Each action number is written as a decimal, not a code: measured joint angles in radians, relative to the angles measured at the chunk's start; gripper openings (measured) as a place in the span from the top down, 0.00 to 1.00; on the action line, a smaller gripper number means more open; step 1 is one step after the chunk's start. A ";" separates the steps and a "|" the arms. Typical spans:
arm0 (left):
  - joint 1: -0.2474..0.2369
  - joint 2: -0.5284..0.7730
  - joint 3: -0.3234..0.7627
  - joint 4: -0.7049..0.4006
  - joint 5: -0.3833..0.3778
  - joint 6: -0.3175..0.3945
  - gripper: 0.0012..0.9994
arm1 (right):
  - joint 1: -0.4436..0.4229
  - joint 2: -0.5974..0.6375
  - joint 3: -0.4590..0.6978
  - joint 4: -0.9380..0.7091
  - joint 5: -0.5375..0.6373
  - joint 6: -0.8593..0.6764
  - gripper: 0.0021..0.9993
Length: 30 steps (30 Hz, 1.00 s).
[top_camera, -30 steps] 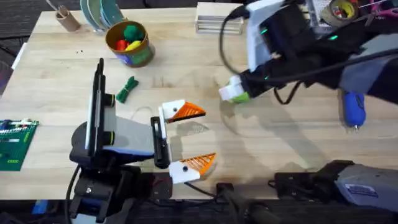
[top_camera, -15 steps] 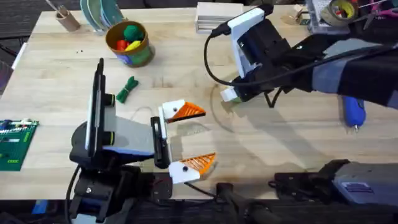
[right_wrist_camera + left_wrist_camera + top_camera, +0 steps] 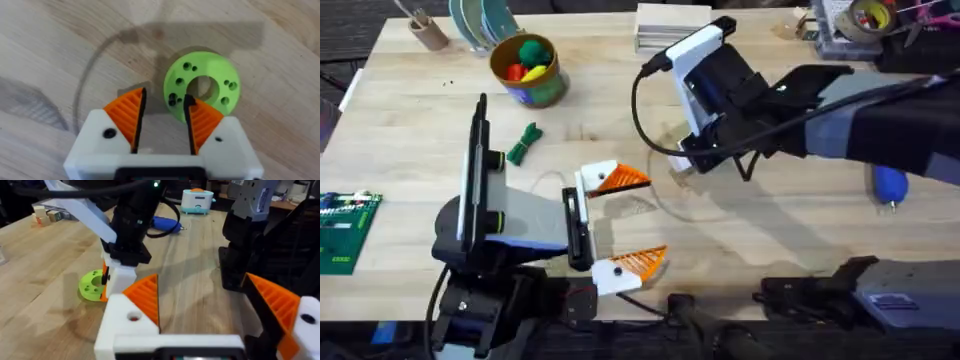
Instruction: Pick up the gripper from the table and insert it into the empty holder that is missing its gripper. Then pick up a screw, insert it into the mounting hole, and use the screwdriver to tighten it. Finally, clean up the table by picking up the vegetable and placing it into the bucket.
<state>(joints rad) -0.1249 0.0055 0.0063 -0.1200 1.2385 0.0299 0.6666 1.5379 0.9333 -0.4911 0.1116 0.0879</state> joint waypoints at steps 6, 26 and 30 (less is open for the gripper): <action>0.000 0.000 0.000 0.000 0.000 0.000 0.01 | 0.000 0.006 0.000 0.005 0.000 -0.003 0.50; 0.000 0.000 0.000 0.000 0.000 0.000 0.01 | 0.000 0.015 0.001 0.008 0.036 -0.008 0.78; 0.000 0.000 0.000 0.000 0.000 0.000 0.01 | 0.000 0.015 0.001 0.008 0.045 -0.010 0.83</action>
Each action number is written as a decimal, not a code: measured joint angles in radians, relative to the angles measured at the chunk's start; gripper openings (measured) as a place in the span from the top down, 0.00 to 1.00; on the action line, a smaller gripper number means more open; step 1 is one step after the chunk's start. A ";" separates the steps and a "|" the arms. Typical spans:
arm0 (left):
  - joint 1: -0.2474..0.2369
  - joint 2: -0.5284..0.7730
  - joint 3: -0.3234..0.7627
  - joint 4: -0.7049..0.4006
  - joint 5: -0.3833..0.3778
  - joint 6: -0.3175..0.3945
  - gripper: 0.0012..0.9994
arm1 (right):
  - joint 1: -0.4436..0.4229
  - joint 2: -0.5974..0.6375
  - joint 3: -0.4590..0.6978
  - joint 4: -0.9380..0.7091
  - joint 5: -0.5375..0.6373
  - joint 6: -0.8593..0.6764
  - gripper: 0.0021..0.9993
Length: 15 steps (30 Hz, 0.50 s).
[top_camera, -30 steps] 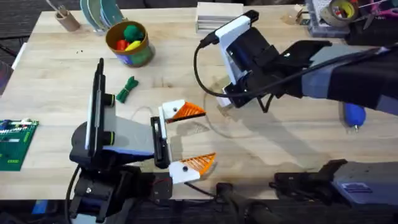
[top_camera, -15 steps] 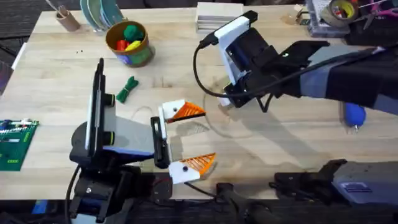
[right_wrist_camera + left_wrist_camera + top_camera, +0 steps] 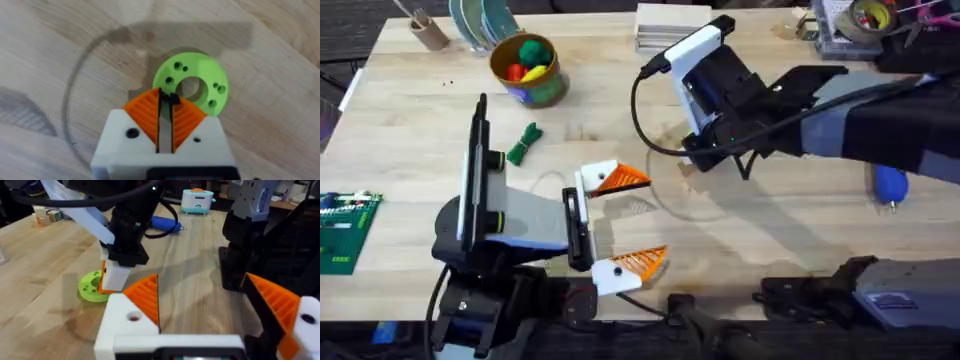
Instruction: Pick up the gripper from the table and insert it into the empty holder that is missing its gripper. Then pick up a screw, insert it into the mounting hole, and use the screwdriver to tighten it. Finally, clean up the table by picking up the vegetable and placing it into the bucket.
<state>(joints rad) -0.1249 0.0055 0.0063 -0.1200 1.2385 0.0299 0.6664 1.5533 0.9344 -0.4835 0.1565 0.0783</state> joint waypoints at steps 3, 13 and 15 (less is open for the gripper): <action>0.000 0.000 0.000 0.000 0.000 0.000 0.01 | 0.000 0.000 0.000 0.000 0.003 0.000 0.88; 0.000 0.000 0.000 0.000 0.000 0.000 0.01 | 0.000 0.000 0.005 -0.004 0.007 0.000 0.98; 0.000 0.000 0.000 0.000 0.000 0.000 0.01 | 0.000 0.000 0.006 -0.008 0.007 -0.001 0.99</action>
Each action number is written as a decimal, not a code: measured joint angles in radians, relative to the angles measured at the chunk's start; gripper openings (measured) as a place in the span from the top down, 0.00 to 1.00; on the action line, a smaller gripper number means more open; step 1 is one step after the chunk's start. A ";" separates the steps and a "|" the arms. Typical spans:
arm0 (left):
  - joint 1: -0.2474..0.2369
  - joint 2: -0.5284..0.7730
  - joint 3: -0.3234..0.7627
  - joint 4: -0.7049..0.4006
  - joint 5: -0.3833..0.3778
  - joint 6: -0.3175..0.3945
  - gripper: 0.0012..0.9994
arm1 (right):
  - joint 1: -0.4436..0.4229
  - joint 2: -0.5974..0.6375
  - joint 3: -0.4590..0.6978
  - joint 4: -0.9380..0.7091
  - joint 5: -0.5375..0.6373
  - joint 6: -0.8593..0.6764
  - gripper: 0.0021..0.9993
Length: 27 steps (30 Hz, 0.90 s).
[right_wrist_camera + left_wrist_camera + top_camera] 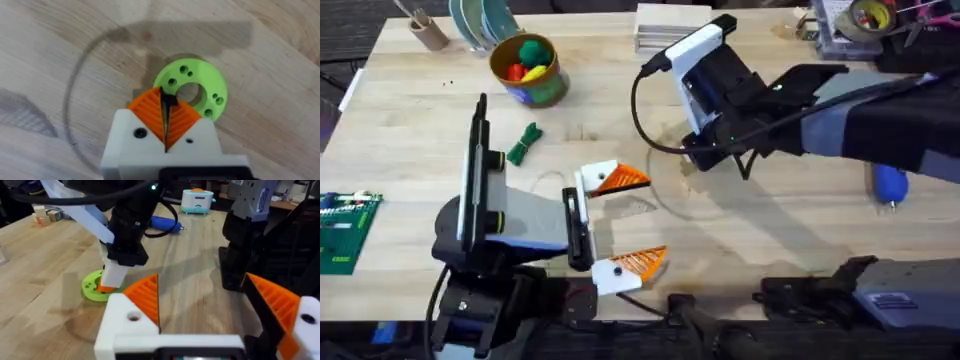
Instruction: Pick up the gripper from the table and insert it into the empty holder that is missing its gripper. Then pick up a screw, insert it into the mounting hole, and use the screwdriver to tighten it. Finally, clean up the table by picking up the vegetable and placing it into the bucket.
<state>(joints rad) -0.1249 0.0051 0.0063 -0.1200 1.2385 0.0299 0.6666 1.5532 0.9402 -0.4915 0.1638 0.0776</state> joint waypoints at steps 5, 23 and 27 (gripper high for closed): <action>0.000 0.000 0.000 0.000 0.000 0.000 0.01 | 0.000 -0.001 0.003 -0.003 0.000 0.000 0.99; 0.000 0.000 0.000 0.000 0.000 0.000 0.01 | 0.000 -0.075 0.036 -0.049 0.031 -0.013 0.99; 0.000 0.000 0.000 0.000 0.000 0.000 0.01 | 0.000 -0.097 0.113 -0.137 0.030 -0.048 0.99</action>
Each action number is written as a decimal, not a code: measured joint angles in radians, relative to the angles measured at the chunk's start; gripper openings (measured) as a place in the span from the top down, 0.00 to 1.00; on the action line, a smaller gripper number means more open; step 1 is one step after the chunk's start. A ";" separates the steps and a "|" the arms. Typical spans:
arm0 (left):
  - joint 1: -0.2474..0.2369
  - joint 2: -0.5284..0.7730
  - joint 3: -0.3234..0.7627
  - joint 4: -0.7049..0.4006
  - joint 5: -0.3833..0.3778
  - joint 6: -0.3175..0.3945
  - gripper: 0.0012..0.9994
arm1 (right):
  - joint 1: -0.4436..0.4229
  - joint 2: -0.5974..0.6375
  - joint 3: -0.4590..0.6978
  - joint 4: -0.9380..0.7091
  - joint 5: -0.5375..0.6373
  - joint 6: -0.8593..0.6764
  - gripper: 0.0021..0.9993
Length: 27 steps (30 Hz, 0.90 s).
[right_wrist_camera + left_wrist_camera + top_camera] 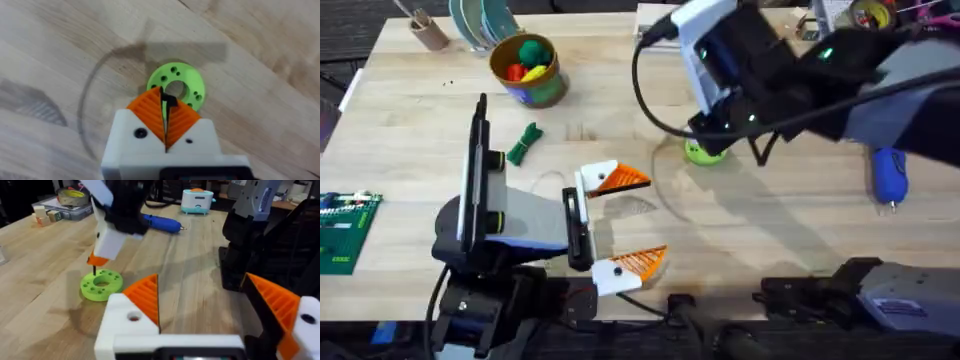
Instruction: Pick up the gripper from the table and insert it into the empty holder that is missing its gripper. Then pick up a screw, insert it into the mounting hole, and use the screwdriver to tighten it. Finally, clean up the table by picking up the vegetable and placing it into the bucket.
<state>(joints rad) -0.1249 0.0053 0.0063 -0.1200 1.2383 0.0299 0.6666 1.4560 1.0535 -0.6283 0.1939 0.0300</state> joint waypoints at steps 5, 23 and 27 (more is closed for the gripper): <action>0.000 0.000 0.000 0.000 0.000 0.000 0.01 | 0.000 -0.002 0.132 -0.129 -0.021 -0.036 0.99; 0.000 0.000 0.000 0.000 0.000 0.000 0.01 | 0.186 0.111 0.724 -0.587 -0.152 -0.107 0.99; 0.000 0.000 0.000 0.000 0.000 0.000 0.01 | 0.270 0.163 0.792 -0.614 -0.158 -0.110 0.99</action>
<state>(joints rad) -0.1249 0.0055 0.0063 -0.1200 1.2385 0.0301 0.9369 1.6195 1.8455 -1.2426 0.0357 -0.0795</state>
